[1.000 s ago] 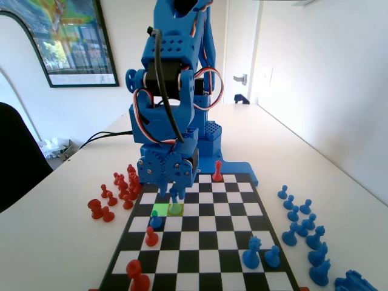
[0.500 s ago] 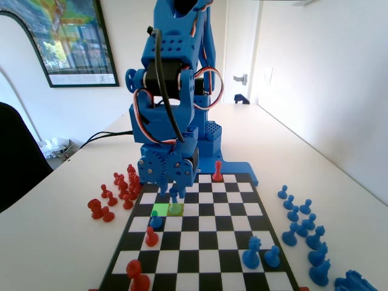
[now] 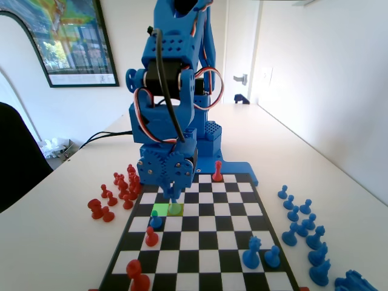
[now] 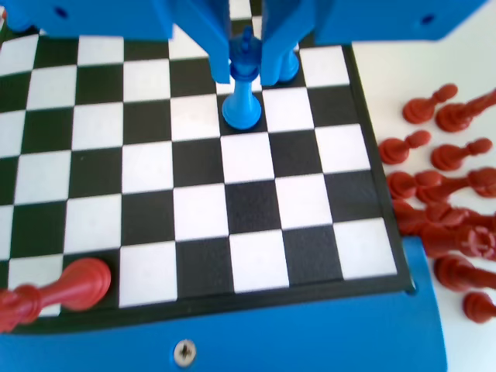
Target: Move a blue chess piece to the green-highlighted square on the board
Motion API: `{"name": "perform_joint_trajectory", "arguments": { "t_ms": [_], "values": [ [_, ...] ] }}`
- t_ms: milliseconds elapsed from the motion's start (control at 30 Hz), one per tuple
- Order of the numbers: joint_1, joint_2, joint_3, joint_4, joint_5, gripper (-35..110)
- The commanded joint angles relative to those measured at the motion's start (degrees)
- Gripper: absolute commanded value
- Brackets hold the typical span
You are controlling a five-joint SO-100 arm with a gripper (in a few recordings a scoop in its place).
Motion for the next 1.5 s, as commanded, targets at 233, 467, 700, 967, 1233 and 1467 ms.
{"name": "perform_joint_trajectory", "arguments": {
  "t_ms": [233, 467, 700, 967, 1233, 1467],
  "values": [
    [1.9, 10.6, -0.4, 7.6, -1.9, 1],
    [4.8, 6.6, -4.0, 9.5, -1.8, 1],
    [7.2, 1.1, -9.1, 9.6, -1.4, 1],
    [7.2, -3.3, -12.5, 8.4, -0.7, 1],
    [7.5, -3.4, -12.0, 7.8, -0.8, 1],
    [7.9, -3.4, -10.5, 5.3, -0.4, 6]
  ]
}}
